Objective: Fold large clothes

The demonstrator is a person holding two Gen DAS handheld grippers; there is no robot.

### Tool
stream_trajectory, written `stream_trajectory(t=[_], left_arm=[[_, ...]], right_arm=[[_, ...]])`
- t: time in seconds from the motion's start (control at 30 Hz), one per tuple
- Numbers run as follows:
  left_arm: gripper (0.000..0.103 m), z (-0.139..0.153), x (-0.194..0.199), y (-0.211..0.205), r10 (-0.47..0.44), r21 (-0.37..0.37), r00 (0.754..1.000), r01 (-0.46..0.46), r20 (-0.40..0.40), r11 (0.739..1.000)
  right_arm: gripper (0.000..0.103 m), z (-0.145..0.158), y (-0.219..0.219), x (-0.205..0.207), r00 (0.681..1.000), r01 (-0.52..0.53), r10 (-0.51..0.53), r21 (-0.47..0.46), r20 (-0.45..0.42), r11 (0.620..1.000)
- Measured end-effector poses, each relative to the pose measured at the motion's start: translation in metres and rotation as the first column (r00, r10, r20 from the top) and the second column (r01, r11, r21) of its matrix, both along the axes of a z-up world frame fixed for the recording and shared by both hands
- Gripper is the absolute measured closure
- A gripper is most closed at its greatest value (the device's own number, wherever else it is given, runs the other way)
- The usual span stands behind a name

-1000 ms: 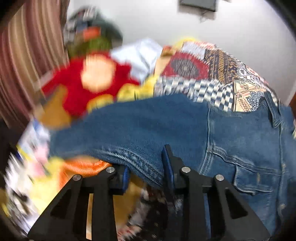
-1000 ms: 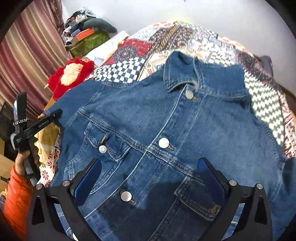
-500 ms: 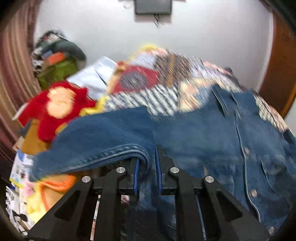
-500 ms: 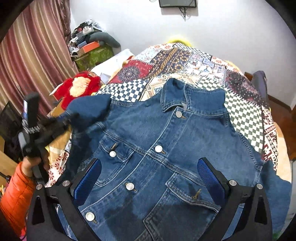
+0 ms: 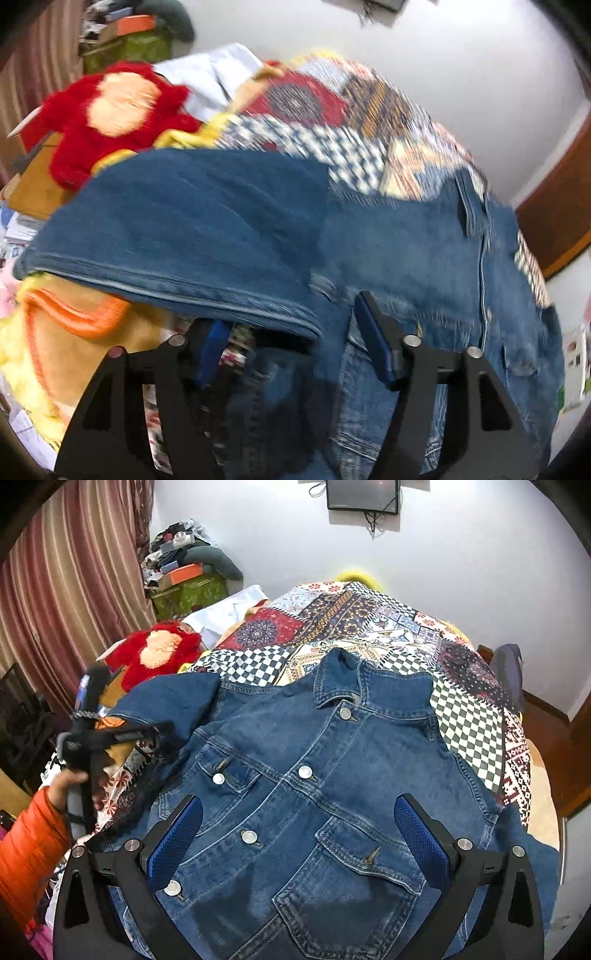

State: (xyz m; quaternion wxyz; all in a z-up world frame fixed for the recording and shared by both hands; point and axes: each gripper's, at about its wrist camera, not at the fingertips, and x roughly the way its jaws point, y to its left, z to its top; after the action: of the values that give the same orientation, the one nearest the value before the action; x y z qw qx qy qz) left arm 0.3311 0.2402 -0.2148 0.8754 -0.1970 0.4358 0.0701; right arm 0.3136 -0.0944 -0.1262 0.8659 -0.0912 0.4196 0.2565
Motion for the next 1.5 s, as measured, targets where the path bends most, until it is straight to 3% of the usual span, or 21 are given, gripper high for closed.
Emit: stream_trajectory(t=[0.17, 0.27, 0.33, 0.37, 0.4, 0.5, 0.57, 0.7, 0.83, 0.9, 1.0, 1.1, 1.17, 1.27, 1.43, 1.5], left_arm=[[0.037, -0.006, 0.000, 0.054, 0.110, -0.105, 0.994, -0.112, -0.019, 0.988], [0.037, -0.013, 0.004, 0.085, 0.182, -0.217, 0.983, -0.180, -0.011, 0.959], [0.040, -0.010, 0.007, 0.093, 0.213, -0.223, 0.977, -0.207, -0.001, 0.952], [0.043, -0.005, 0.009, 0.093, 0.225, -0.203, 0.974, -0.219, 0.007, 0.954], [0.053, -0.002, 0.009, 0.092, 0.232, -0.174, 0.973, -0.226, 0.015, 0.958], [0.085, 0.024, 0.018, 0.076, 0.209, 0.048, 0.977, -0.211, 0.040, 0.976], [0.087, 0.046, 0.021, 0.060, 0.169, 0.157, 0.983, -0.178, 0.068, 0.972], [0.092, 0.081, 0.020, 0.029, 0.060, 0.188, 0.985, -0.090, 0.160, 0.978], [0.092, 0.102, 0.025, -0.033, -0.110, 0.253, 0.973, 0.057, 0.202, 0.966], [0.092, 0.096, 0.031, -0.058, -0.176, 0.258, 0.968, 0.127, 0.177, 0.958], [0.092, 0.063, 0.039, -0.092, -0.247, 0.237, 0.965, 0.220, 0.090, 0.946], [0.092, 0.018, 0.044, -0.108, -0.261, 0.138, 0.965, 0.261, -0.024, 0.955], [0.092, -0.014, 0.046, -0.105, -0.255, 0.007, 0.962, 0.257, -0.092, 0.966], [0.090, -0.038, 0.046, -0.101, -0.241, -0.099, 0.961, 0.229, -0.138, 0.969], [0.047, -0.028, 0.028, -0.076, -0.176, -0.162, 0.978, 0.157, -0.113, 0.974], [0.042, -0.017, 0.020, -0.057, -0.144, -0.164, 0.986, 0.128, -0.085, 0.978]], right_arm=[[0.000, -0.008, 0.003, 0.005, 1.000, 0.000, 0.000, 0.006, -0.020, 1.000], [0.000, -0.012, 0.003, 0.008, 1.000, 0.002, -0.002, -0.006, -0.027, 1.000], [0.000, -0.014, 0.001, 0.010, 0.999, 0.007, -0.008, -0.013, -0.031, 1.000], [0.000, -0.014, 0.000, 0.011, 0.999, 0.011, -0.011, -0.015, -0.032, 1.000], [0.000, -0.015, -0.002, 0.014, 0.999, 0.019, -0.019, -0.017, -0.035, 1.000], [0.000, -0.016, -0.010, 0.017, 0.998, 0.043, -0.043, -0.009, -0.046, 0.999], [0.000, -0.016, -0.016, 0.019, 0.997, 0.057, -0.057, 0.003, -0.055, 0.998], [0.000, -0.014, -0.029, 0.024, 0.993, 0.081, -0.076, 0.049, -0.088, 0.996], [0.000, -0.002, -0.039, 0.025, 0.991, 0.105, -0.097, 0.097, -0.090, 0.990], [0.000, 0.007, -0.044, 0.023, 0.992, 0.111, -0.103, 0.119, -0.074, 0.987], [0.000, 0.019, -0.051, 0.016, 0.993, 0.116, -0.111, 0.132, -0.045, 0.984], [0.000, 0.025, -0.056, 0.008, 0.993, 0.116, -0.114, 0.125, -0.028, 0.985], [0.000, 0.027, -0.059, 0.002, 0.994, 0.109, -0.109, 0.117, -0.013, 0.987], [0.000, 0.031, -0.061, -0.004, 0.995, 0.099, -0.101, 0.092, 0.014, 0.991], [0.000, 0.032, -0.061, -0.005, 0.995, 0.093, -0.095, 0.100, 0.019, 0.991], [0.000, 0.031, -0.059, -0.003, 0.996, 0.092, -0.094, 0.103, 0.014, 0.990]])
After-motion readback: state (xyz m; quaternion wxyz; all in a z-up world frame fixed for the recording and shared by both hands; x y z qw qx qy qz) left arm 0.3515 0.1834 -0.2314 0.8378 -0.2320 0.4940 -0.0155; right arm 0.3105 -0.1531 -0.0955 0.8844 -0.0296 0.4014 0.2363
